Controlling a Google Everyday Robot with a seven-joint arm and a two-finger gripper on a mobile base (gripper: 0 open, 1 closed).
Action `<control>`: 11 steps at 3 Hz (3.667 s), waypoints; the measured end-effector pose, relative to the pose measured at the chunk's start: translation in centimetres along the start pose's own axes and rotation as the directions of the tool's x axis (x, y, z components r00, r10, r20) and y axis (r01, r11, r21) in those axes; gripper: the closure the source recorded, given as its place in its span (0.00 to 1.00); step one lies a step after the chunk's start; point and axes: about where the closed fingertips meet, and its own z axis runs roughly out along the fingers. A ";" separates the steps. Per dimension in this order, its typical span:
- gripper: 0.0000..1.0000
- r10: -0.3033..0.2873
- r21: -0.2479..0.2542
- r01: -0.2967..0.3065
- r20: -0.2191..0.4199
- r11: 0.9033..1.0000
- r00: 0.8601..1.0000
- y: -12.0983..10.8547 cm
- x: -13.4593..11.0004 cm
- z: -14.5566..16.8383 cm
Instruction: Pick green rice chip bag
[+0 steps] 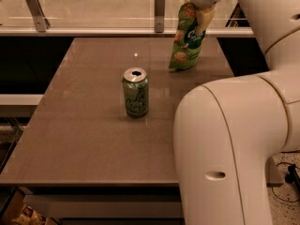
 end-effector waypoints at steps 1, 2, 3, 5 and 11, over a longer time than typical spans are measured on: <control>1.00 0.000 0.057 0.000 0.008 0.998 1.000 -0.6 -0.2 -1.7; 1.00 -0.002 0.101 0.003 -0.005 0.995 1.000 -1.4 -0.6 -3.9; 1.00 0.008 0.156 -0.004 -0.031 0.988 0.999 -2.1 -0.9 -6.4; 1.00 0.005 0.266 0.006 -0.043 0.964 0.999 -3.2 -0.7 -9.1; 1.00 0.021 0.375 0.021 -0.109 0.927 0.994 -4.5 1.4 -14.6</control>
Offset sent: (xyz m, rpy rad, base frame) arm -0.0321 0.0182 0.0659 0.0706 -0.1276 0.0238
